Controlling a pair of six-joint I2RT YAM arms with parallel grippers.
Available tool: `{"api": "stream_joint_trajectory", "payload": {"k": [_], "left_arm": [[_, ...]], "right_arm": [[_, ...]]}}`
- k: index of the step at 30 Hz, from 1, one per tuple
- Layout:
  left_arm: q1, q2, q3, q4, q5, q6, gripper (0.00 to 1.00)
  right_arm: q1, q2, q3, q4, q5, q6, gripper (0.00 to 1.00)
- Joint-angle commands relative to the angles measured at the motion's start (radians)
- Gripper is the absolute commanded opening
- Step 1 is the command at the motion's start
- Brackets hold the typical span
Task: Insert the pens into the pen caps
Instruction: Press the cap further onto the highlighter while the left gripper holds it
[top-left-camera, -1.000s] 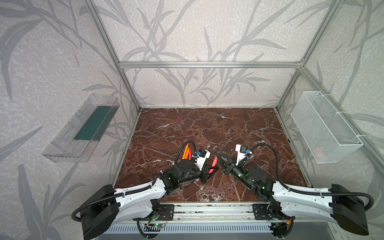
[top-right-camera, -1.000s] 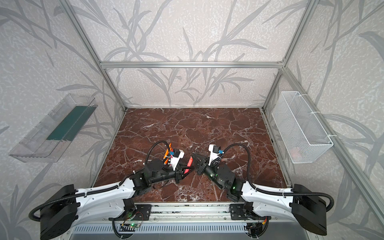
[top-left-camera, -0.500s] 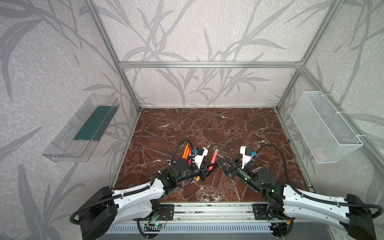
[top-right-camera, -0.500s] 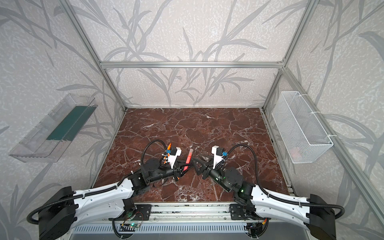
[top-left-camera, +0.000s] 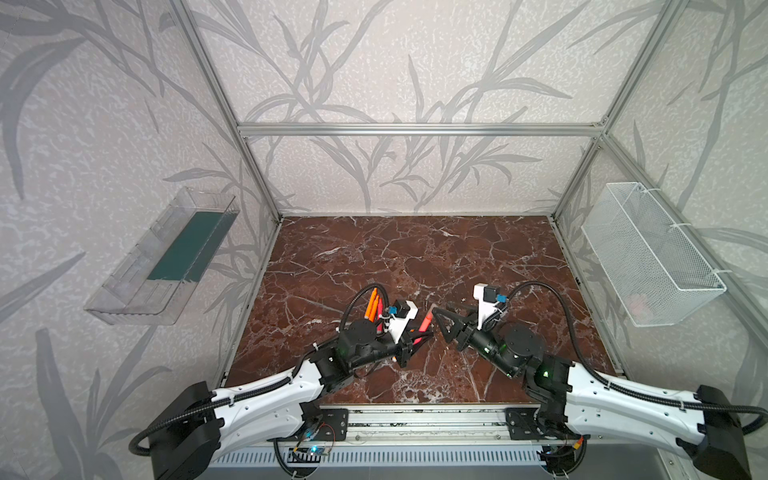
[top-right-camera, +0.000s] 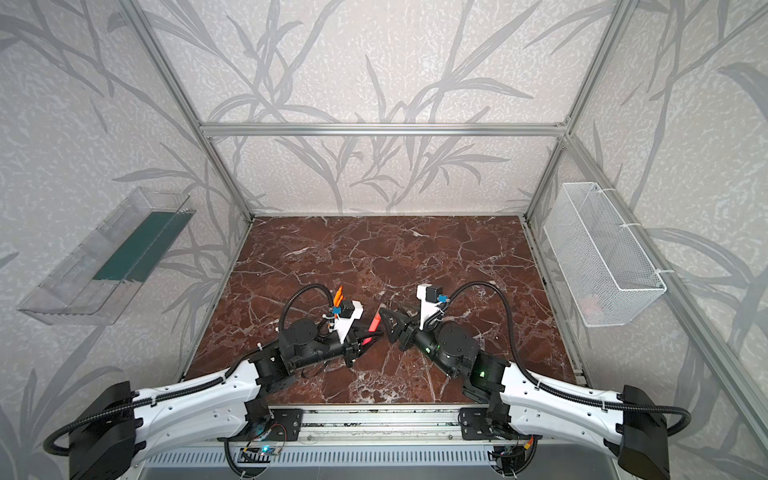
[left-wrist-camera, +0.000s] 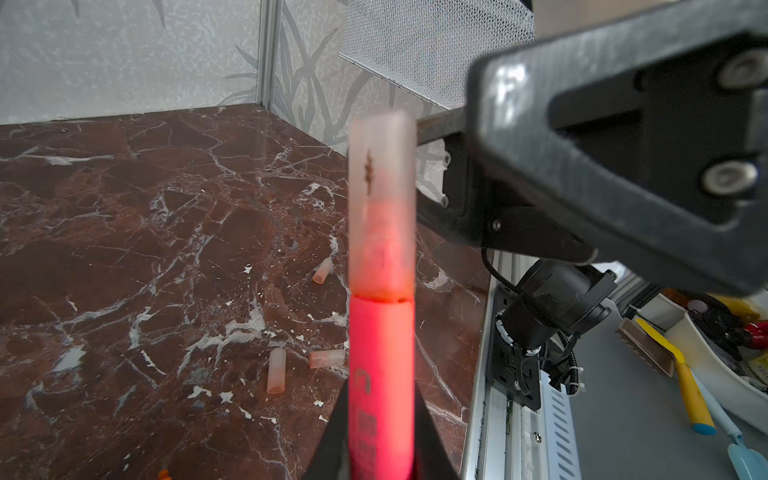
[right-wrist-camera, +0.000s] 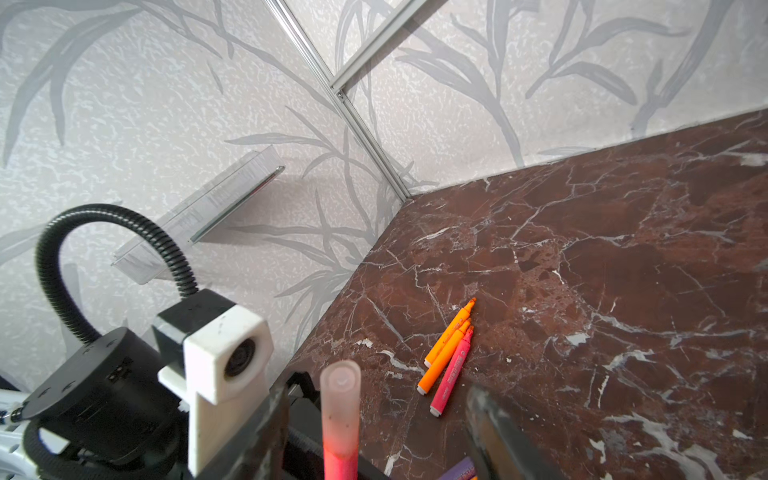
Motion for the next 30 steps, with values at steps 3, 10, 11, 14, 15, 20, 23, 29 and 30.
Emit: {"api": "stream_joint_trajectory", "payload": {"k": [3,10,11,14,15,20,23,29,30], "left_arm": [[-0.004,-0.028,0.021,-0.048,-0.013,0.058,0.00],[-0.006,-0.022,0.027,-0.050,-0.009,0.063,0.00],[-0.006,-0.020,0.026,-0.049,-0.007,0.063,0.00],[-0.006,-0.018,0.025,-0.046,-0.005,0.062,0.00],[-0.006,-0.016,0.026,-0.044,-0.006,0.062,0.00],[-0.006,-0.010,0.022,-0.037,-0.011,0.063,0.00],[-0.006,-0.004,0.021,-0.034,-0.016,0.065,0.00],[-0.003,0.001,0.013,0.042,-0.070,0.052,0.00],[0.000,0.001,0.016,0.050,-0.091,0.056,0.00]], "right_arm": [[0.006,0.042,0.054,0.033,-0.003,0.010,0.62],[0.005,0.087,0.089,0.040,-0.030,0.009,0.56],[0.006,0.096,0.091,0.047,-0.032,0.012,0.55],[0.005,0.125,0.101,0.067,-0.042,0.015,0.50],[0.005,0.132,0.107,0.065,-0.046,0.015,0.48],[0.005,0.154,0.127,0.053,-0.055,0.005,0.30],[0.006,0.154,0.126,0.049,-0.055,-0.001,0.18],[0.005,0.164,0.096,0.062,-0.071,0.005,0.05],[0.005,0.169,0.087,0.074,-0.076,0.006,0.02]]}}
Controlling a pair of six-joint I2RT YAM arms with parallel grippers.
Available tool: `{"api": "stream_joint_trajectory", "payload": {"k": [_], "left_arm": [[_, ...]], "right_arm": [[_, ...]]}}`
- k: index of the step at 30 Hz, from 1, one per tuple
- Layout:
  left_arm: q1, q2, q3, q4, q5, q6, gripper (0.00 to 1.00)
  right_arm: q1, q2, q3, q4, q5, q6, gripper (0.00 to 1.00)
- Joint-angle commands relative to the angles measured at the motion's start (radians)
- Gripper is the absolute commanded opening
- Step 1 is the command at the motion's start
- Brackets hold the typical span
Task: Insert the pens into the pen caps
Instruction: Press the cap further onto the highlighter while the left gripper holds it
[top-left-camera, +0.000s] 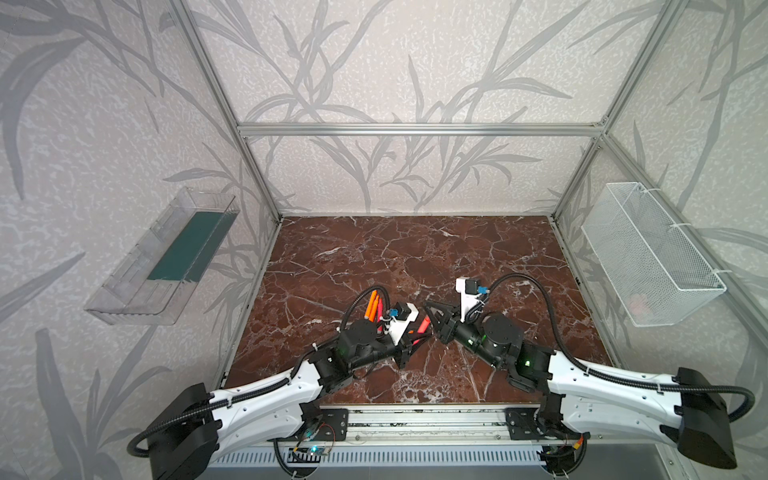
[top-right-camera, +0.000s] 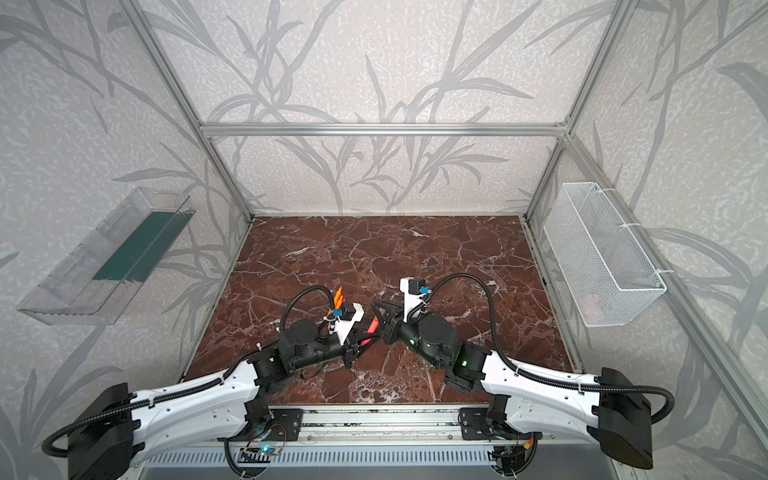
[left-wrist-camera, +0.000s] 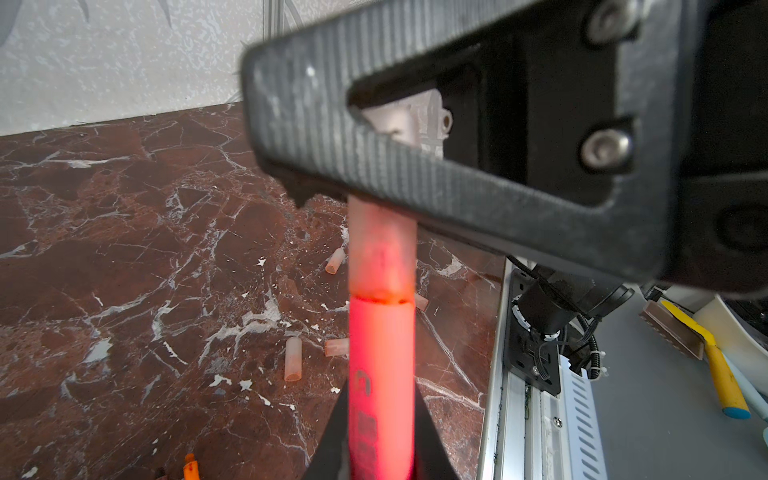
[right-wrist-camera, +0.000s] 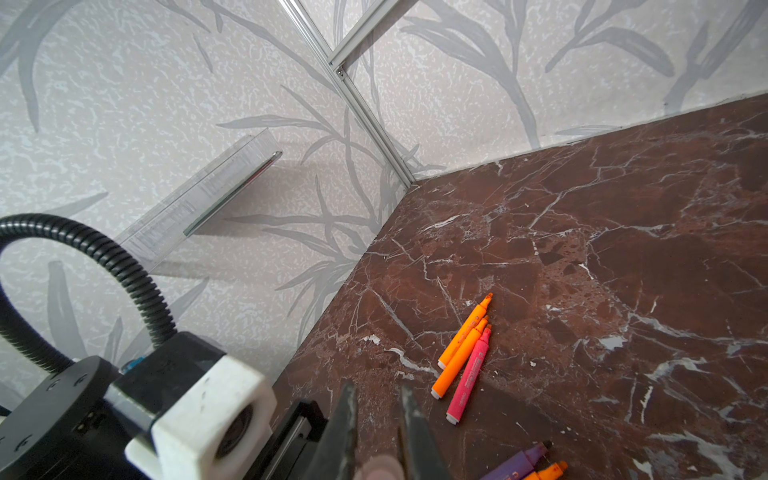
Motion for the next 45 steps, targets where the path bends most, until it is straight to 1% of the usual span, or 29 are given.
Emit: {"api": "stream_joint_trajectory", "payload": {"k": [1,7,9,12,16,19,22,25,27,29,30,31,33,34,35,36,37,40,42,45], "left_arm": [[0.006,0.002,0.025,0.074,-0.070,0.017,0.00],[0.046,-0.010,0.082,0.064,-0.091,0.053,0.00],[0.062,-0.010,0.107,0.048,-0.135,0.069,0.00],[0.092,0.004,0.151,0.012,-0.226,0.087,0.00],[0.178,0.016,0.189,0.016,-0.162,0.048,0.00],[0.227,0.018,0.208,0.025,-0.120,0.016,0.00],[0.282,0.007,0.213,0.051,-0.028,-0.033,0.00],[0.340,0.001,0.217,0.077,0.054,-0.090,0.00],[0.365,-0.003,0.215,0.082,0.077,-0.102,0.00],[0.376,-0.016,0.208,0.078,0.073,-0.095,0.00],[0.379,-0.022,0.204,0.070,0.065,-0.086,0.00],[0.382,-0.029,0.203,0.062,0.057,-0.078,0.00],[0.384,-0.037,0.199,0.051,0.049,-0.061,0.00],[0.385,-0.037,0.199,0.046,0.040,-0.048,0.00],[0.384,-0.035,0.198,0.038,0.025,-0.039,0.00],[0.382,-0.030,0.198,0.032,-0.004,-0.026,0.00],[0.382,-0.027,0.199,0.023,-0.029,-0.004,0.00],[0.376,-0.011,0.209,0.007,-0.088,0.039,0.00],[0.367,-0.008,0.207,0.017,-0.107,0.040,0.00],[0.343,-0.022,0.208,0.002,-0.176,0.054,0.00]], "right_arm": [[0.007,0.018,-0.014,0.042,-0.039,-0.008,0.00],[0.020,0.078,-0.045,0.090,-0.073,0.002,0.00],[0.034,0.110,-0.046,0.107,-0.085,0.012,0.00],[0.067,0.147,-0.055,0.134,-0.074,0.019,0.00],[0.113,0.187,-0.059,0.170,-0.063,0.017,0.00],[0.139,0.211,-0.066,0.198,-0.059,0.015,0.00],[0.160,0.235,-0.082,0.238,-0.054,0.008,0.00],[0.169,0.259,-0.093,0.296,-0.074,-0.016,0.00],[0.175,0.265,-0.108,0.332,-0.084,-0.030,0.00],[0.181,0.266,-0.126,0.367,-0.096,-0.033,0.00],[0.185,0.263,-0.132,0.375,-0.100,-0.068,0.00],[0.191,0.260,-0.135,0.374,-0.105,-0.077,0.00],[0.211,0.249,-0.132,0.350,-0.098,-0.087,0.00],[0.228,0.244,-0.123,0.310,-0.067,-0.077,0.00],[0.240,0.242,-0.108,0.252,-0.032,-0.052,0.00],[0.246,0.244,-0.078,0.148,0.001,0.012,0.00],[0.249,0.253,-0.057,0.087,0.024,0.071,0.00],[0.266,0.298,-0.036,0.076,0.049,0.166,0.00],[0.282,0.318,0.000,0.031,0.084,0.189,0.00],[0.308,0.328,0.051,-0.064,0.162,0.209,0.00]]}}
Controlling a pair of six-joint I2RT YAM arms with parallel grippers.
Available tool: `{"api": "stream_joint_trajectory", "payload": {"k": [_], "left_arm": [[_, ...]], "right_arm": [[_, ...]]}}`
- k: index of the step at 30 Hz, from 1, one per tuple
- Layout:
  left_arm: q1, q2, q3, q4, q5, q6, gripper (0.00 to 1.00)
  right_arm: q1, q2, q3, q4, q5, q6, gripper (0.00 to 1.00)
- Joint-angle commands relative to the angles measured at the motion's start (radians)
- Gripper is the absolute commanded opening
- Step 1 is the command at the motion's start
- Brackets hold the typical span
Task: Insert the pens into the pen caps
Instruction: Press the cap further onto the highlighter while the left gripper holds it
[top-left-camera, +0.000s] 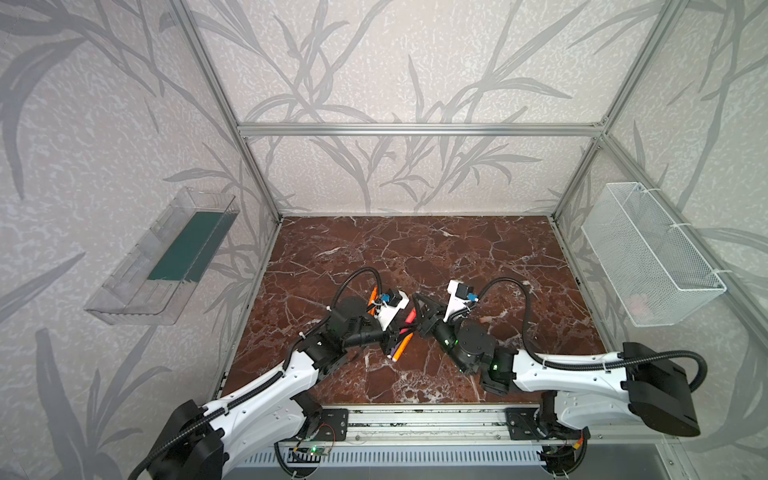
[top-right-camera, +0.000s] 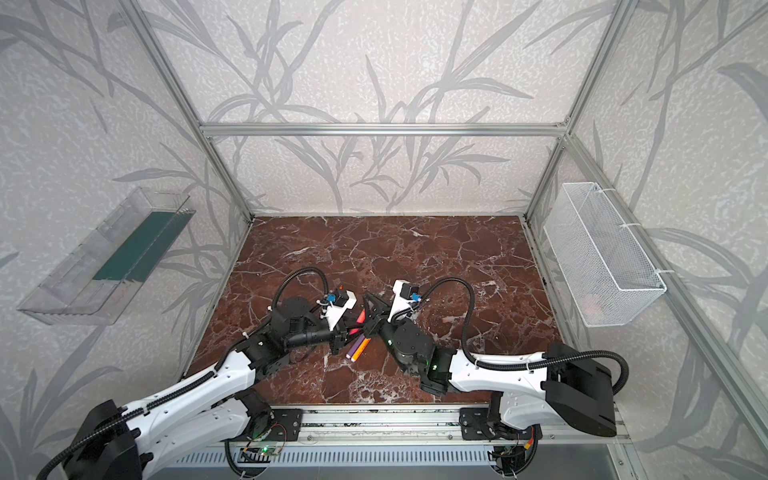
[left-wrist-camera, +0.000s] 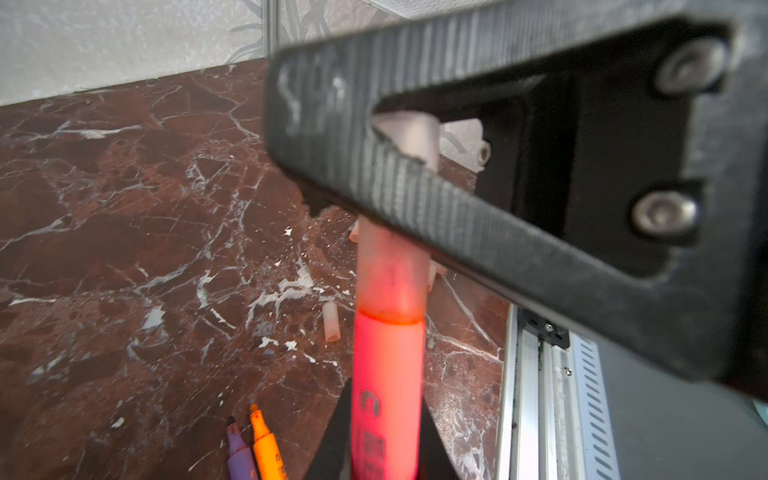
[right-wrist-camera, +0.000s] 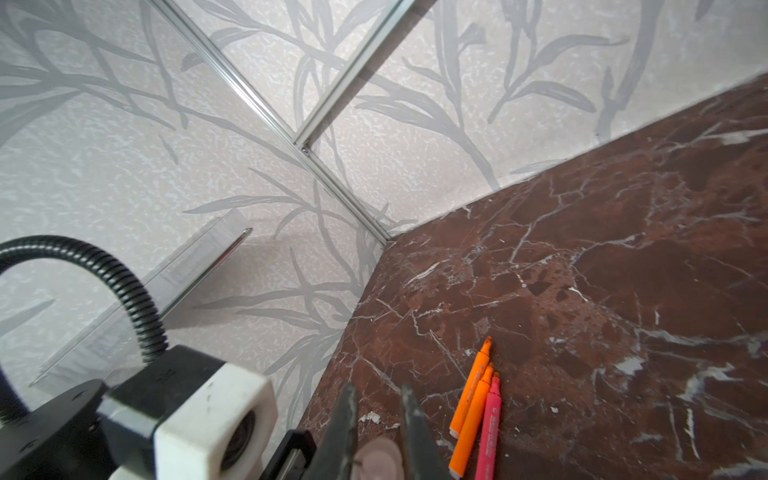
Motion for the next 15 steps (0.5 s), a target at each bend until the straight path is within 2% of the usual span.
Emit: {"api": "stream_joint_trajectory", "payload": {"k": [1,3,11,15], "left_arm": [[0.050,-0.019,0.107,0.266,-0.479,-0.067,0.00],[0.029,-0.031,0.105,0.260,-0.512,-0.055,0.00],[0.014,-0.021,0.078,0.297,-0.526,-0.070,0.00],[0.051,-0.018,0.092,0.280,-0.434,-0.140,0.00]], "right_arm": [[0.179,0.047,0.015,-0.367,-0.186,0.094,0.00],[0.186,0.067,0.053,-0.409,-0.178,0.098,0.00],[0.185,0.093,0.027,-0.327,-0.182,0.097,0.00],[0.186,0.091,-0.065,-0.066,-0.263,-0.023,0.00]]}}
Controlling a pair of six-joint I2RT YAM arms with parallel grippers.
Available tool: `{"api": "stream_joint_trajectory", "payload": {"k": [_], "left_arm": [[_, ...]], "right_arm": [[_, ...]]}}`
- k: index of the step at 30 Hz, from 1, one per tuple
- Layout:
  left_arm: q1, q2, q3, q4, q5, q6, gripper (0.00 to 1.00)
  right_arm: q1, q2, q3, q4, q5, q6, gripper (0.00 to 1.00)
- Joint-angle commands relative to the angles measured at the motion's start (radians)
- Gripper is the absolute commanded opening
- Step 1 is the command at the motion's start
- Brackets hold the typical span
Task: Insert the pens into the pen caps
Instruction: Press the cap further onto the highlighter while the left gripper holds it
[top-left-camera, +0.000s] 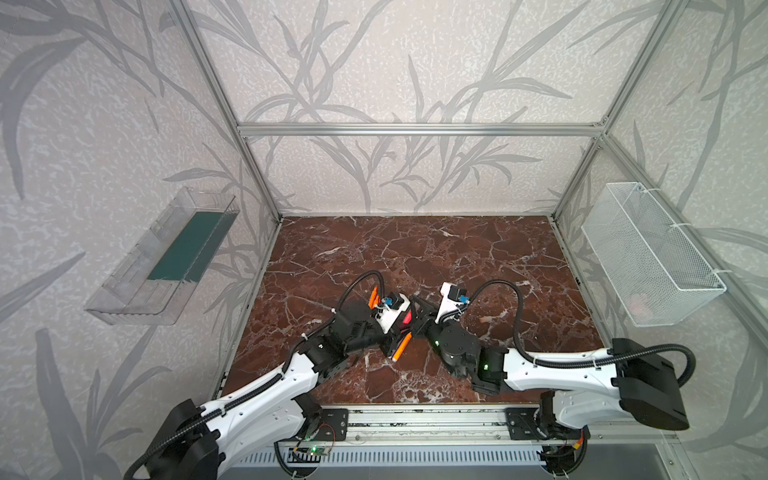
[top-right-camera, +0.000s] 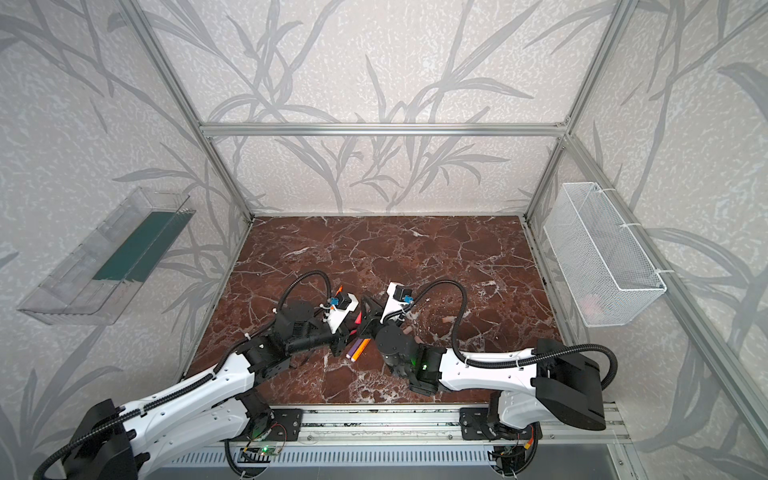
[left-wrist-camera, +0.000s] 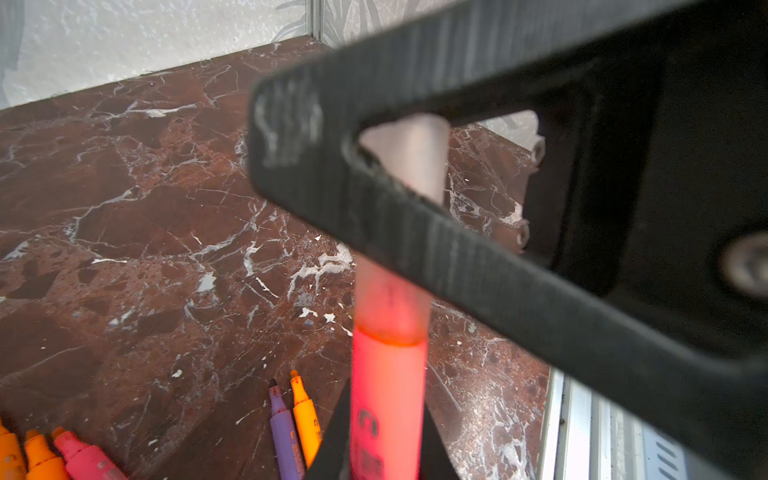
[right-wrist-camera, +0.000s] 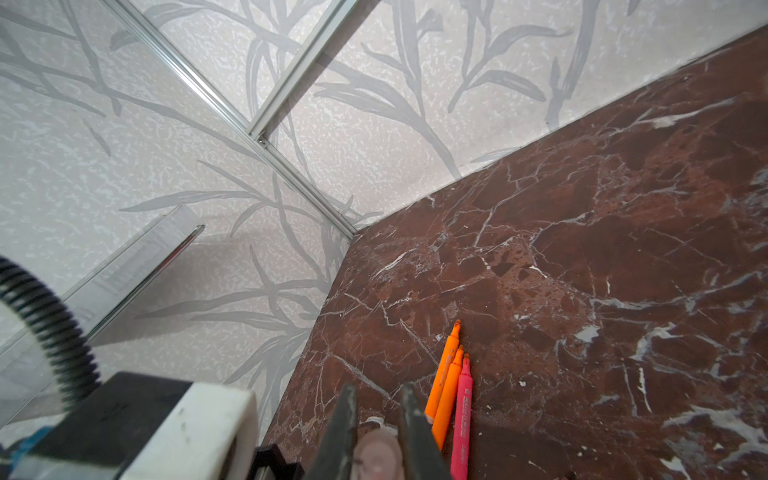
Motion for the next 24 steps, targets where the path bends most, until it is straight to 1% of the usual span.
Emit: {"api": "stream_joint_trajectory", "payload": {"k": [1,4,6,8,11,13,15,21,24], "left_arm": [[0.108,-0.012,0.094,0.335,-0.268,-0.168,0.00],[0.128,-0.050,0.090,0.322,-0.201,-0.177,0.00],[0.136,-0.082,0.085,0.309,-0.183,-0.182,0.00],[0.139,-0.106,0.072,0.311,-0.180,-0.181,0.00],[0.139,-0.116,0.069,0.288,-0.195,-0.170,0.00],[0.137,-0.102,0.064,0.291,-0.181,-0.164,0.00],[0.137,-0.087,0.054,0.311,-0.143,-0.150,0.00],[0.131,-0.103,-0.008,0.325,-0.092,-0.145,0.00],[0.130,-0.131,-0.053,0.334,-0.051,-0.154,0.00]], "right_arm": [[0.151,0.034,-0.112,0.024,-0.369,-0.085,0.00],[0.151,0.030,-0.162,0.156,-0.436,-0.173,0.00],[0.151,0.020,-0.199,0.200,-0.435,-0.188,0.00],[0.152,0.015,-0.210,0.198,-0.421,-0.185,0.00],[0.166,0.012,-0.203,0.167,-0.386,-0.175,0.00],[0.168,0.011,-0.187,0.142,-0.375,-0.162,0.00],[0.168,0.000,-0.171,0.113,-0.356,-0.158,0.00],[0.169,-0.094,-0.134,-0.048,-0.251,-0.181,0.00],[0.168,-0.150,-0.135,-0.093,-0.204,-0.197,0.01]]}}
